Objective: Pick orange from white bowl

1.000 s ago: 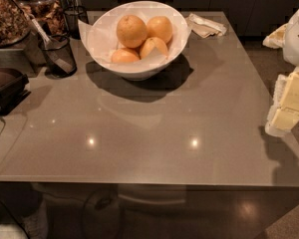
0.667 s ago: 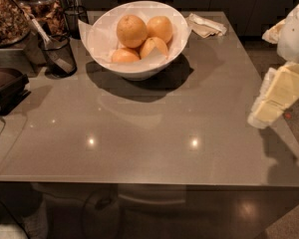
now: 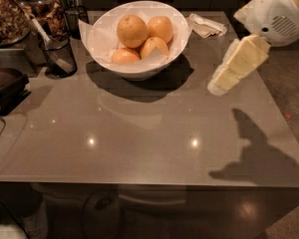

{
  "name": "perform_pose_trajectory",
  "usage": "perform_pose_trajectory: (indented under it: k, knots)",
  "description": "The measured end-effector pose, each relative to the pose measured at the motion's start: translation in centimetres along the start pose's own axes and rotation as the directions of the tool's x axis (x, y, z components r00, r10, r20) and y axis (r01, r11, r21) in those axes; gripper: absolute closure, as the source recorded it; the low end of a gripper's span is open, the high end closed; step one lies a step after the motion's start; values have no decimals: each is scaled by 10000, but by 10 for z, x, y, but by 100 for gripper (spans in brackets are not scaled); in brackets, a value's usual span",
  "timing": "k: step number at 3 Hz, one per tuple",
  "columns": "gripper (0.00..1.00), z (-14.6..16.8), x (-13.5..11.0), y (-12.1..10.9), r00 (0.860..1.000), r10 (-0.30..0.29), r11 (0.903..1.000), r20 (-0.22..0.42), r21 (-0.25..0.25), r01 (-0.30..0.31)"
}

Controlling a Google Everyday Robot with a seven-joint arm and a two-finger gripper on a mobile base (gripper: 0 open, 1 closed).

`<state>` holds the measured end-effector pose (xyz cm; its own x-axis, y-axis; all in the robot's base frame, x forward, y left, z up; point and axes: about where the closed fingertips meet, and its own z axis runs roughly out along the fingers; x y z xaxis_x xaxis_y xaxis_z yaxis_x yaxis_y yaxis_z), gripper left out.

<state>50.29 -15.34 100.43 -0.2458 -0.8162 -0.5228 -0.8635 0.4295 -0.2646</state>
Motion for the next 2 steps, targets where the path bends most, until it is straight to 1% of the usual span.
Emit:
perform_pose_trajectory:
  k: [1, 2]
  knots:
    - [0, 0, -3, 0, 10000, -60, 10000, 25, -9, 60]
    - [0, 16, -16, -8, 9984, -22, 9993, 559, 366, 2]
